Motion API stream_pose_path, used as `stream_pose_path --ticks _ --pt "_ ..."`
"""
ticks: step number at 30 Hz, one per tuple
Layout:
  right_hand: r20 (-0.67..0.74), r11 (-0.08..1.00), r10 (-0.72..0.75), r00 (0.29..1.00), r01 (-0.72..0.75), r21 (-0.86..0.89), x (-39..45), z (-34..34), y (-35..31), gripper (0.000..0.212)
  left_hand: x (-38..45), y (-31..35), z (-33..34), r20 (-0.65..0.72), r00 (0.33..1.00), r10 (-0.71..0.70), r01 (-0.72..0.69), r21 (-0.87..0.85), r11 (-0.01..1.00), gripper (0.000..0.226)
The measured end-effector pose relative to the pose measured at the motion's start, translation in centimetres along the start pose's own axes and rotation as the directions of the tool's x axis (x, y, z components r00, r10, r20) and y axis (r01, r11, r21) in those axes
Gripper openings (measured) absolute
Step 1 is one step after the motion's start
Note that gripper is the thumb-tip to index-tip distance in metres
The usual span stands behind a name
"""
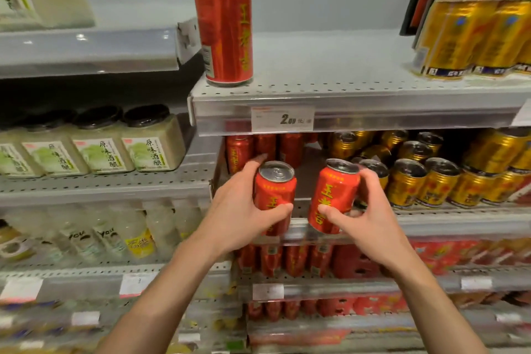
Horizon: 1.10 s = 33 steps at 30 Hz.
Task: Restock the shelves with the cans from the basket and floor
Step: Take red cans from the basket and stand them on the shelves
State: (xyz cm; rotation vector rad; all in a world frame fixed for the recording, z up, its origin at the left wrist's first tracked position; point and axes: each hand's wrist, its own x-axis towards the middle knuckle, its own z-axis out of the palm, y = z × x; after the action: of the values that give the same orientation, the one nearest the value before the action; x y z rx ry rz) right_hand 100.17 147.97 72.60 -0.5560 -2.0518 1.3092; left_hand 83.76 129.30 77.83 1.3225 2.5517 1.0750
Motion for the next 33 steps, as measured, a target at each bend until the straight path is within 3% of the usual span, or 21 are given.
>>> stream_pose_path --ticks 3,5,10,16,21,33 --pt "-0.007 1.0 0.001 1.0 -0.001 -0.011 0.8 -0.4 0.7 0.081 1.9 0.7 0.1 0.049 0.999 0.017 -0.025 0.169 0.985 0.057" --pt "-0.016 1.0 0.017 1.0 -0.017 -0.014 1.1 -0.2 1.0 0.08 3.1 0.8 -0.2 0.048 0.999 0.025 -0.038 0.298 0.954 0.051" --pt "-0.022 0.998 0.056 0.998 -0.057 -0.029 1.4 0.9 0.6 0.088 4.8 0.1 -1.3 0.071 0.997 -0.011 -0.02 0.428 0.903 0.089" --pt "-0.006 0.996 0.073 0.997 -0.074 -0.048 1.8 3.2 0.5 0.092 7.3 -1.2 -2.6 0.102 0.992 -0.074 0.012 0.51 0.86 0.088" --pt "0.001 0.993 0.066 0.998 -0.066 -0.093 2.9 4.9 0.7 0.096 8.7 -1.5 -2.4 0.12 0.987 -0.109 0.023 0.564 0.826 0.073" --pt "0.052 0.984 0.086 0.995 -0.076 -0.164 3.9 6.0 0.5 0.1 9.9 -2.4 -2.2 0.054 0.996 -0.071 0.027 0.575 0.817 0.099"
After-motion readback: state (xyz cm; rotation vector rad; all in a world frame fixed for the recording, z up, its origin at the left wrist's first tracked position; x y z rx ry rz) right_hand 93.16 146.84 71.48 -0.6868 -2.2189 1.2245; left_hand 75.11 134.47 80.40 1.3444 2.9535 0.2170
